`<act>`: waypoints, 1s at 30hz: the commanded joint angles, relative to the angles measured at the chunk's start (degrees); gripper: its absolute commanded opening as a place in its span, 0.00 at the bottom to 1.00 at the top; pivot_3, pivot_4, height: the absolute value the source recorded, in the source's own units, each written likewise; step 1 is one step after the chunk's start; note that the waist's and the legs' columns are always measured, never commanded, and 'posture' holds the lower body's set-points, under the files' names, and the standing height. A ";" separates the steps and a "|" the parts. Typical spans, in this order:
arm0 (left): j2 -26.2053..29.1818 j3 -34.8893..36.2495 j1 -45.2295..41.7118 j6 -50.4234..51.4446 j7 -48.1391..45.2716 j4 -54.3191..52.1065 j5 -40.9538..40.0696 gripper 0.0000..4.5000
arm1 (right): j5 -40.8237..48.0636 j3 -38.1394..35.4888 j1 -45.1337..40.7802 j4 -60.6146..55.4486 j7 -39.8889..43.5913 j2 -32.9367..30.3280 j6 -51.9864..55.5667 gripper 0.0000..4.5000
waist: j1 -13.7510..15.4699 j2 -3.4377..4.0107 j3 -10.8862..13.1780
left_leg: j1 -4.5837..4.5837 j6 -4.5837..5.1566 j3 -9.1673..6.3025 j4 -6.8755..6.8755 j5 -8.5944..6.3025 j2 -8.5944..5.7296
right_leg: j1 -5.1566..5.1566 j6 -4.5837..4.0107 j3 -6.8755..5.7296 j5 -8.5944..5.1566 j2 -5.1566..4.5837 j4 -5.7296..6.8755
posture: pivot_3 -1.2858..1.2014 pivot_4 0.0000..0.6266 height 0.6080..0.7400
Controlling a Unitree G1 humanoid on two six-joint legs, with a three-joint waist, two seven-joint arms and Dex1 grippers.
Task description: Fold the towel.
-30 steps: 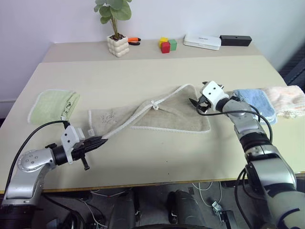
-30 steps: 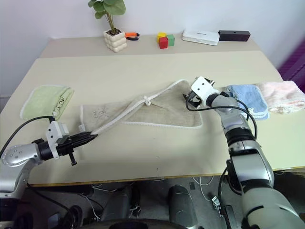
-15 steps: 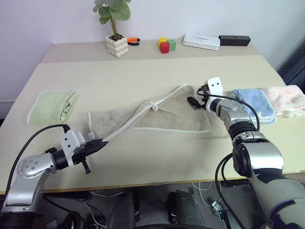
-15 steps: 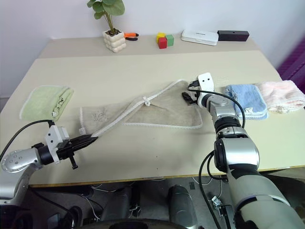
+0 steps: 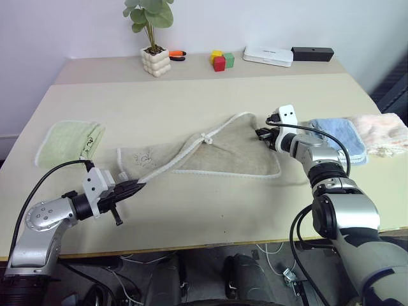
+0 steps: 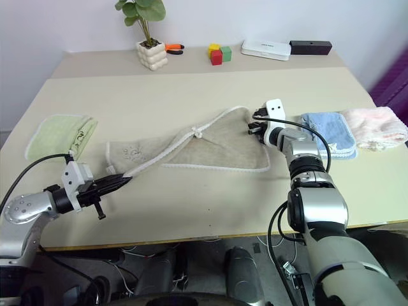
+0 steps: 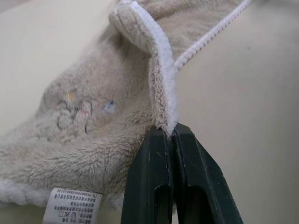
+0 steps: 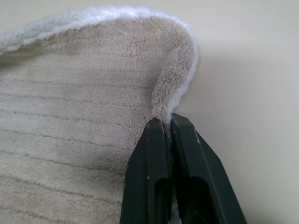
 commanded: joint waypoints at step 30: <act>-0.24 -1.90 -4.24 -1.97 -1.40 2.38 0.53 0.00 | 5.21 3.86 14.75 -31.39 11.95 -14.34 14.81 0.99 | 1.46 0.01 0.02 | 0.04 0.00 0.00 0.04 -0.02 0.01 | -0.01 -0.09 0.00 -0.05 -0.01 -0.06 | 0.52 0.24 1.00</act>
